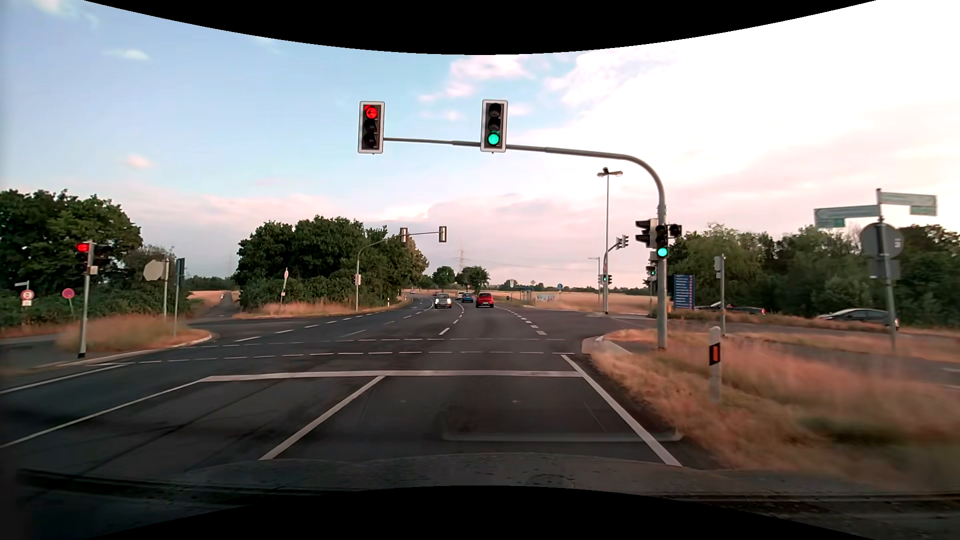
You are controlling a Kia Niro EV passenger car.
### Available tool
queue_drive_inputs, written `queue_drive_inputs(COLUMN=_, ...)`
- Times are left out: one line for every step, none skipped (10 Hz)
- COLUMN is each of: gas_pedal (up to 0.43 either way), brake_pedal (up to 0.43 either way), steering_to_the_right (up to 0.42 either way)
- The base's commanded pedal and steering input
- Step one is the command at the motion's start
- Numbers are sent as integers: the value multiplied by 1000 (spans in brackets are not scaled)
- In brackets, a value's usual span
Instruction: Follow the waypoints while adhering to traffic rules and regulations
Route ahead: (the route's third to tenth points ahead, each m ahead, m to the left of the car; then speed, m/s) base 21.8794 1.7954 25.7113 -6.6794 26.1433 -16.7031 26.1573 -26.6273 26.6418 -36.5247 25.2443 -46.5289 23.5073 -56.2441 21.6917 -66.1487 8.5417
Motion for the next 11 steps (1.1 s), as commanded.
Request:
queue_drive_inputs(gas_pedal=0, brake_pedal=244, steering_to_the_right=-12)
queue_drive_inputs(gas_pedal=0, brake_pedal=238, steering_to_the_right=-11)
queue_drive_inputs(gas_pedal=0, brake_pedal=244, steering_to_the_right=-10)
queue_drive_inputs(gas_pedal=0, brake_pedal=244, steering_to_the_right=-9)
queue_drive_inputs(gas_pedal=0, brake_pedal=244, steering_to_the_right=-7)
queue_drive_inputs(gas_pedal=0, brake_pedal=244, steering_to_the_right=-5)
queue_drive_inputs(gas_pedal=0, brake_pedal=244, steering_to_the_right=-2)
queue_drive_inputs(gas_pedal=0, brake_pedal=244, steering_to_the_right=1)
queue_drive_inputs(gas_pedal=0, brake_pedal=244, steering_to_the_right=8)
queue_drive_inputs(gas_pedal=0, brake_pedal=238, steering_to_the_right=17)
queue_drive_inputs(gas_pedal=0, brake_pedal=238, steering_to_the_right=28)
